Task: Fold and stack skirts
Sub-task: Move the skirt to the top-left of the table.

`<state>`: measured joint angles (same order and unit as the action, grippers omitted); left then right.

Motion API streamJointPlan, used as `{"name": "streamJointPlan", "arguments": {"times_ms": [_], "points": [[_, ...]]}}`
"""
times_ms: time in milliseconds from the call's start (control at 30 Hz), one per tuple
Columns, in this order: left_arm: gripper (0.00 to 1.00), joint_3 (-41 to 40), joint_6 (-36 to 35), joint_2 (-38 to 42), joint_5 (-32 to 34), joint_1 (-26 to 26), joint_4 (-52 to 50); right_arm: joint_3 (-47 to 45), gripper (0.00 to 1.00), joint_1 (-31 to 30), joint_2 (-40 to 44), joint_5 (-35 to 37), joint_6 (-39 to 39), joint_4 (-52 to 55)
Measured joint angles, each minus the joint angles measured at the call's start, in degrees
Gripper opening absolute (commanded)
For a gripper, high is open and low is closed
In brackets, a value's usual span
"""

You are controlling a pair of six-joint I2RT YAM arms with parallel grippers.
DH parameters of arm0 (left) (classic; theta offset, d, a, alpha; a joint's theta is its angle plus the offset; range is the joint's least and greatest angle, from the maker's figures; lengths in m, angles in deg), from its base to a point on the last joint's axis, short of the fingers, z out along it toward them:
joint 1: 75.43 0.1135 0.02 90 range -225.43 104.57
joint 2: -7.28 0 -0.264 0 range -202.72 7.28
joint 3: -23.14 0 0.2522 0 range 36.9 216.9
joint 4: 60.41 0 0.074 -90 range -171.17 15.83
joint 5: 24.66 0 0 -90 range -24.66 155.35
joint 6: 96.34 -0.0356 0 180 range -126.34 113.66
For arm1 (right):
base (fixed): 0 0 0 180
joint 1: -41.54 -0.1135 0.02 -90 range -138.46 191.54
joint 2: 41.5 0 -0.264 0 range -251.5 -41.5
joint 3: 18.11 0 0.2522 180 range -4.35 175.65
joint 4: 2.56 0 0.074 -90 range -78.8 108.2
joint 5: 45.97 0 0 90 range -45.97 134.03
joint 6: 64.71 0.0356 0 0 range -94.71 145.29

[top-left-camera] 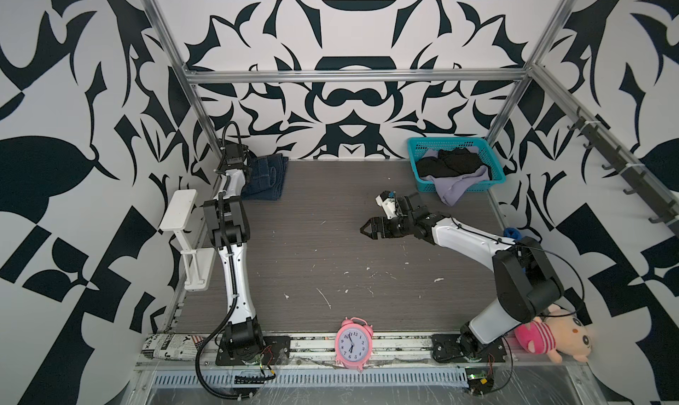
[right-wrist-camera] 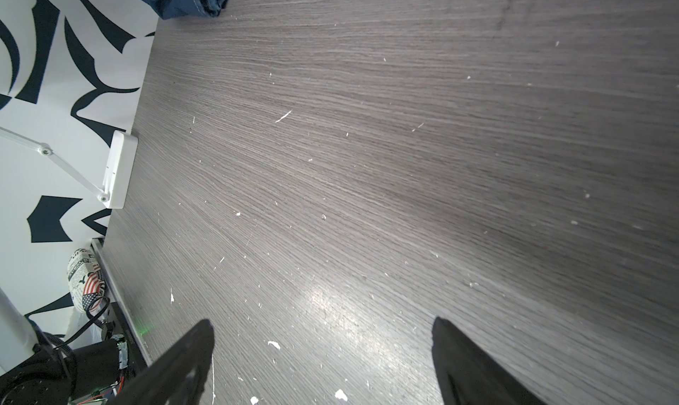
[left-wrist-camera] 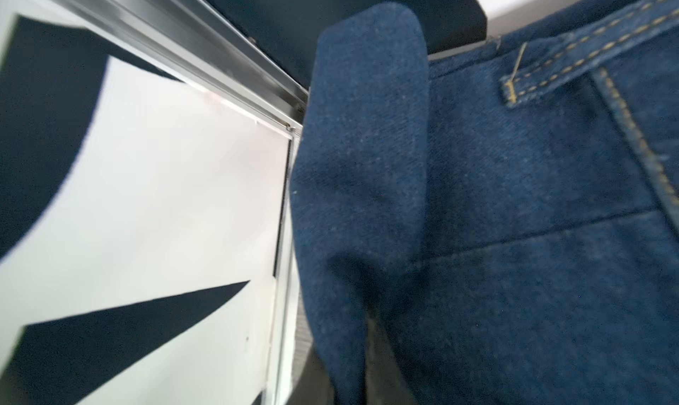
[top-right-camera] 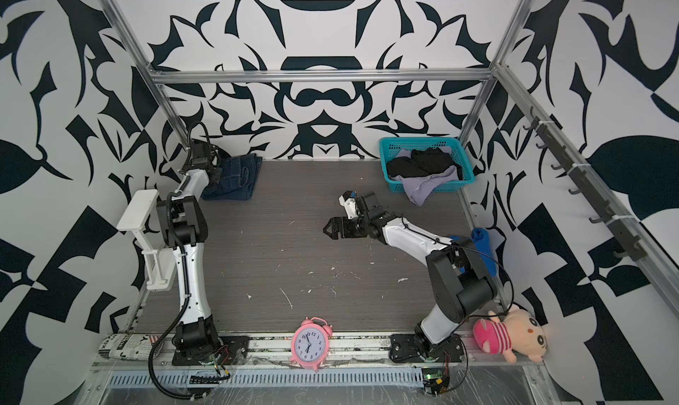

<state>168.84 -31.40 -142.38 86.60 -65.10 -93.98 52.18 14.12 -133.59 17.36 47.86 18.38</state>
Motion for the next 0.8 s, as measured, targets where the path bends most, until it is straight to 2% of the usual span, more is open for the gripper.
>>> {"name": "streamJointPlan", "arguments": {"times_ms": [33, 67, 167, 233, 267, 300, 533, 667, 800], "points": [[0.06, 0.2, -0.5, -0.1, 0.5, -0.1, 0.3, 0.1, 0.95, 0.0, 0.0, 0.0, 0.0, 0.3], [0.17, 0.3, -0.9, -0.1, 0.9, -0.1, 0.7, 0.2, 0.95, 0.0, 0.0, 0.0, 0.0, 0.7], [0.63, 0.3, -2.4, -0.1, 2.7, 0.1, 1.8, 0.5, 0.95, 0.0, 0.2, 0.2, 0.0, 1.2], [0.83, 0.3, -3.2, -0.1, 4.4, 0.5, 2.7, 0.5, 0.95, 0.0, 0.5, 0.4, 0.0, 1.4], [0.88, 0.3, -3.4, -0.1, 5.3, 0.7, 3.4, 0.5, 0.95, 0.0, 0.8, 0.4, 0.0, 1.7], [0.99, 0.3, -3.6, -0.1, 6.0, 0.9, 4.1, 0.6, 0.95, 0.0, 1.0, 0.4, 0.0, 1.8], [0.99, -1.6, -3.9, 4.1, 7.3, 1.3, 4.8, 0.9, 0.95, 0.0, 1.3, 0.3, 0.3, 2.0], [1.00, -1.6, -3.0, 10.8, 6.2, -0.3, 3.6, 0.9, 0.95, 0.0, 2.1, 0.4, 0.4, 1.9], [0.98, -1.6, -0.2, 19.8, 2.6, -4.0, 1.4, 0.9, 0.95, 0.0, 2.7, 0.5, 0.4, 0.8]]}}
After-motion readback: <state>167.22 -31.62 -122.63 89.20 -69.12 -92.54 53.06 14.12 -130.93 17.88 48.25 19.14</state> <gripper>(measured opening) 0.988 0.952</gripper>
